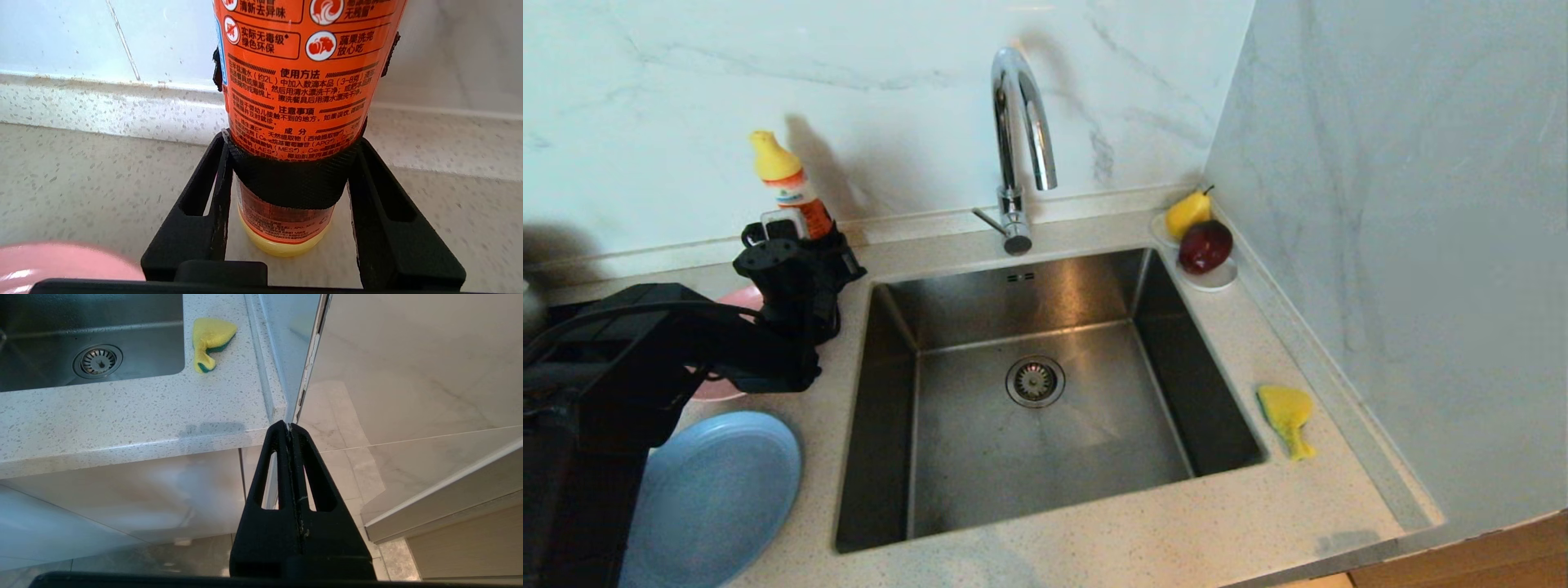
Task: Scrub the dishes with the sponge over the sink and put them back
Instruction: Grab the dish soap, then squeeze it onto the sponge
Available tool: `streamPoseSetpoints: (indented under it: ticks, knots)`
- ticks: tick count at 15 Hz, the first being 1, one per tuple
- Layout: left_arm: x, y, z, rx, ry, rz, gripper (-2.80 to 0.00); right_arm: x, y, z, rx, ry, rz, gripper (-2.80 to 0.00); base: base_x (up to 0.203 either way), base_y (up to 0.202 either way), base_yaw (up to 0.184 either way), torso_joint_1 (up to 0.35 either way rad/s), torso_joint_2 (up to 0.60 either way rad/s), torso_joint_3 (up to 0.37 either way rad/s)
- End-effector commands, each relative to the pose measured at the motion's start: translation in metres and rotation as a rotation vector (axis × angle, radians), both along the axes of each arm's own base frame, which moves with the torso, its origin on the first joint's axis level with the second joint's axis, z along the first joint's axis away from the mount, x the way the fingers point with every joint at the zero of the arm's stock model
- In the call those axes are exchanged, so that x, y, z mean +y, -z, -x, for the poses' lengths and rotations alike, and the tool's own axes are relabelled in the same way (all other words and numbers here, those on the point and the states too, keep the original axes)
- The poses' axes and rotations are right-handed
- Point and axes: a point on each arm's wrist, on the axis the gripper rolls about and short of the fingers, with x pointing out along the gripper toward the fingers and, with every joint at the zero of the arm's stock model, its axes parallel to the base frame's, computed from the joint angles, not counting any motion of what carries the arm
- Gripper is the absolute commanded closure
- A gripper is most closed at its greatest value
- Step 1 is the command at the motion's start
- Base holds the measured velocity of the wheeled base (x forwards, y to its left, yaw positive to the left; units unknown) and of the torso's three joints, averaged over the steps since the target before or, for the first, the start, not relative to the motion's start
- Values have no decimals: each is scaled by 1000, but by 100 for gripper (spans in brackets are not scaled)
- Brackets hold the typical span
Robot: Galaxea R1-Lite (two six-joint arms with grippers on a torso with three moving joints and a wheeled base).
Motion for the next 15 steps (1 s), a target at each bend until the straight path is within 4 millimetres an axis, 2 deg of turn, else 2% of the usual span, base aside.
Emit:
streamPoseSetpoints:
  ticks: [1, 5, 9, 11, 15]
  knots:
    - [-1, 1, -3, -7, -2, 1, 0, 0, 0, 0, 0, -1, 0, 0, 0, 0, 0, 0, 0, 0]
    - [0, -7, -5, -30, -36, 9, 0, 0, 0, 0, -1, -1, 0, 0, 0, 0, 0, 0, 0, 0]
    - [-1, -32, 5, -71, -44, 9, 0, 0, 0, 0, 0, -1, 0, 0, 0, 0, 0, 0, 0, 0]
    - [-1, -48, 13, -98, -55, 12, 0, 0, 0, 0, -2, -1, 0, 0, 0, 0, 0, 0, 0, 0]
    - [-7, -83, 41, -133, -51, 12, 0, 0, 0, 0, 0, -1, 0, 0, 0, 0, 0, 0, 0, 0]
